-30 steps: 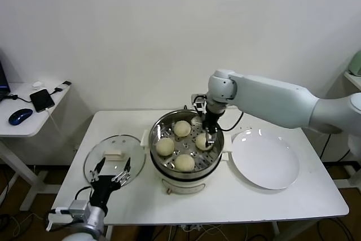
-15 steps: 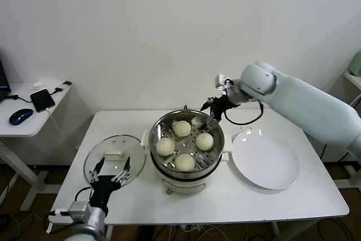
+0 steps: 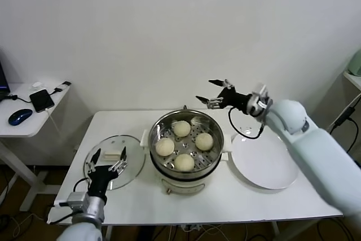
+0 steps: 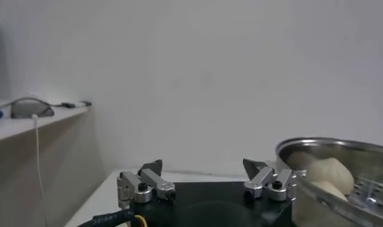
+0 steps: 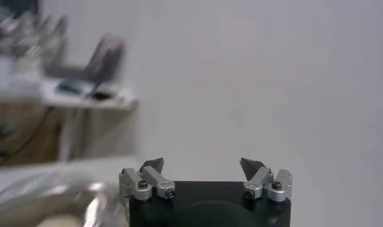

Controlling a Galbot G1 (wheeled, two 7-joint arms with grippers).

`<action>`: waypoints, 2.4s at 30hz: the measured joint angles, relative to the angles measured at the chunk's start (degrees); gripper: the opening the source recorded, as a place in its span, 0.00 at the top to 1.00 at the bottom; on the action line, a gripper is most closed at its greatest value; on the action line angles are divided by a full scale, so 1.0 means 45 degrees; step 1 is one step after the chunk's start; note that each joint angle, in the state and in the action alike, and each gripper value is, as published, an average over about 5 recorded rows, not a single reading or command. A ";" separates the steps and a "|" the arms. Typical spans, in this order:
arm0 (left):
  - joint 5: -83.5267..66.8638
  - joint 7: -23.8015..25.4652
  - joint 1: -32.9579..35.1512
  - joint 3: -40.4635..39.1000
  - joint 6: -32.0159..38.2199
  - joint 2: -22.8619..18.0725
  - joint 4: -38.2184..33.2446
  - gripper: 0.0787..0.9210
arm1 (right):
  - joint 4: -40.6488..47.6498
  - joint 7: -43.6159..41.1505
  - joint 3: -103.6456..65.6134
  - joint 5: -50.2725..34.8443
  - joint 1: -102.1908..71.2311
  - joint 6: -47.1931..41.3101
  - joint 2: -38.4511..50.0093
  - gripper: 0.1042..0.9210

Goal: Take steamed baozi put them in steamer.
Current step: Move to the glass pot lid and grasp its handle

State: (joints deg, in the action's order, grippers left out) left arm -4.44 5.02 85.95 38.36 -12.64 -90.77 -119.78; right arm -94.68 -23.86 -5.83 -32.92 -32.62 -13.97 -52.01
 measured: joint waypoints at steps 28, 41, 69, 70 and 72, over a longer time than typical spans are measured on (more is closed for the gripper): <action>1.4817 -0.2092 -0.1995 0.0148 0.3520 0.2268 0.4950 0.12 | -0.2484 0.3519 -0.6620 -0.0563 -0.9187 0.3548 -0.4029 0.12; 1.7983 -0.2986 -0.2793 -0.0558 0.3123 0.3045 0.7099 0.12 | -0.2524 0.3742 -0.6821 -0.0264 -0.9799 0.3779 -0.4675 0.12; 1.8966 -0.3156 -0.4126 -0.1247 0.2354 0.3184 0.8810 0.12 | -0.2314 0.3820 -0.7069 -0.0176 -1.0123 0.3966 -0.4964 0.12; 1.8968 -0.3140 -0.4186 -0.1261 0.2334 0.3181 0.8857 0.12 | -0.2286 0.3819 -0.7075 -0.0173 -1.0118 0.3974 -0.4960 0.12; 1.8968 -0.3122 -0.4311 -0.1304 0.2296 0.3167 0.8959 0.12 | -0.2230 0.3814 -0.7086 -0.0165 -1.0111 0.3989 -0.4954 0.12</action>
State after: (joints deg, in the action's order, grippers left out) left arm 80.91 -9.03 66.55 32.50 -2.31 -76.51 -79.47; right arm -104.71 -6.70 -37.72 -33.67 -78.12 3.98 -74.30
